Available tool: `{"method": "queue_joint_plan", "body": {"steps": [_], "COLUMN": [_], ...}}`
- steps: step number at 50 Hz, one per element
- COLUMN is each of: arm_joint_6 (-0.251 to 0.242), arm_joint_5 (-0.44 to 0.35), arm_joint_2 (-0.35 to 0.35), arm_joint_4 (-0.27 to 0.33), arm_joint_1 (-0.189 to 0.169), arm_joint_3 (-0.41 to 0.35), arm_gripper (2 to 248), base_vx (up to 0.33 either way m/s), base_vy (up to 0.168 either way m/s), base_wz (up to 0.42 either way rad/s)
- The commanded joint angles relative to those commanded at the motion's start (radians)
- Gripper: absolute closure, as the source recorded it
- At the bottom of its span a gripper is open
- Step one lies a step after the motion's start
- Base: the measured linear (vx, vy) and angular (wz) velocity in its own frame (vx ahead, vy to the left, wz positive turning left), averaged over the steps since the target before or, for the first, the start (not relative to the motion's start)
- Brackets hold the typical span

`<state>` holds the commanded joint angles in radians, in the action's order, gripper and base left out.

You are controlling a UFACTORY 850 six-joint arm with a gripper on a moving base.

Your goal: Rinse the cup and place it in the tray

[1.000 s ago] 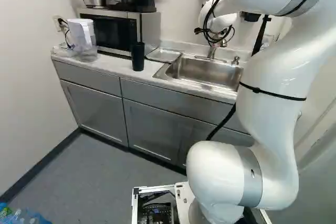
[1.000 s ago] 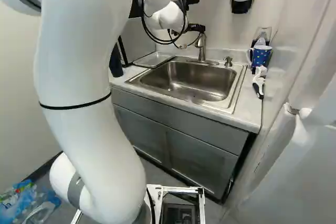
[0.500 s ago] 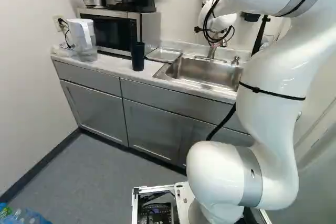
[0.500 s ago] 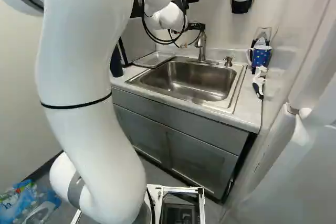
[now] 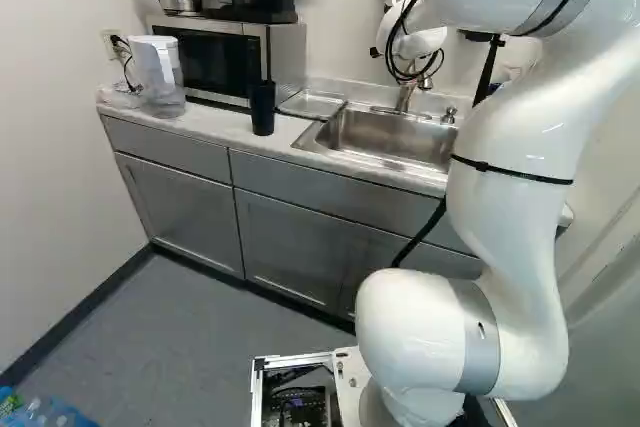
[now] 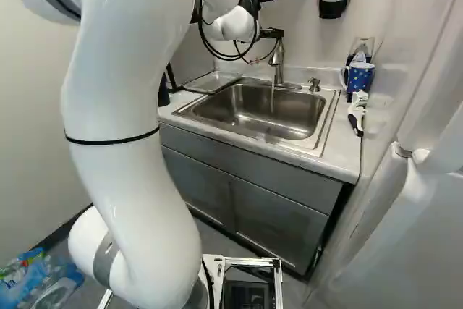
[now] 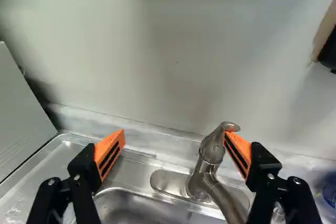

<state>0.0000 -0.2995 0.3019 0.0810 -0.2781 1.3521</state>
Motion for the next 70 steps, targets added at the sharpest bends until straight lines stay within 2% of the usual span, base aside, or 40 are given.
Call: {"method": "queue_joint_plan", "body": {"steps": [21, 50, 70], "arm_joint_6": [0.000, 0.000, 0.000], "arm_joint_5": [0.000, 0.002, 0.106], "arm_joint_2": [-0.008, -0.115, -0.178], "arm_joint_4": [0.000, 0.000, 0.000], "arm_joint_1": [0.003, 0.055, 0.095], "arm_joint_3": [-0.009, -0.129, -0.197], "arm_gripper": [3, 3, 3], "base_vx": [0.000, 0.000, 0.000], "base_vy": [0.000, 0.000, 0.000], "base_wz": [0.000, 0.000, 0.000]}}
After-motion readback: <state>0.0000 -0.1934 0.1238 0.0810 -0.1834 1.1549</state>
